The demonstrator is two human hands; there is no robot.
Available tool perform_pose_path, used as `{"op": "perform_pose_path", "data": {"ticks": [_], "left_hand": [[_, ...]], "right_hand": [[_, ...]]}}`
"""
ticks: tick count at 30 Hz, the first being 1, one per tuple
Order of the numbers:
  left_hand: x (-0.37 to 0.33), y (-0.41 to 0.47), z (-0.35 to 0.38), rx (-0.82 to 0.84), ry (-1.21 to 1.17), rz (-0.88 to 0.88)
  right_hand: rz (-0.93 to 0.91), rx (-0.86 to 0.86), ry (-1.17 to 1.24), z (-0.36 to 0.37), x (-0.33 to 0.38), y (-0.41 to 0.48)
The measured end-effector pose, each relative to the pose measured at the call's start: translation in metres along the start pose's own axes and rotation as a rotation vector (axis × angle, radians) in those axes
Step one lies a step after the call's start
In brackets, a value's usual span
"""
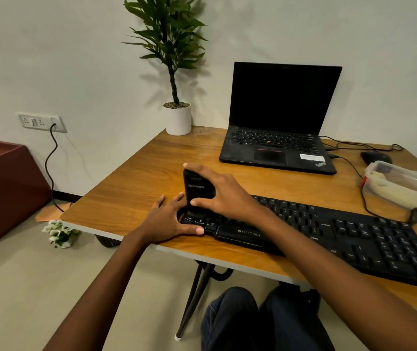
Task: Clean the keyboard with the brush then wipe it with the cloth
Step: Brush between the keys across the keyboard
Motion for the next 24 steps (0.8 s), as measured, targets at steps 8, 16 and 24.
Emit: {"op": "perform_pose_path", "data": {"ticks": [8, 16, 24], "left_hand": [[0.003, 0.0, -0.001, 0.008, 0.03, -0.048], [0.001, 0.0, -0.001, -0.006, 0.017, -0.014], [-0.001, -0.002, -0.003, 0.002, 0.033, -0.043]], "right_hand": [[0.07, 0.191, -0.108, -0.035, -0.016, -0.007], [0.021, -0.007, 0.045, -0.007, -0.009, -0.005], [0.068, 0.196, -0.077, -0.029, -0.021, 0.0]]}}
Point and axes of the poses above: each hand's wrist, its own y-axis towards the middle knuckle, its own z-axis out of the palm, x = y × z, the point moved 8 cm from there along y, towards the middle knuckle, and after that the axes turned 4 degrees about z, right-handed, at the moved point
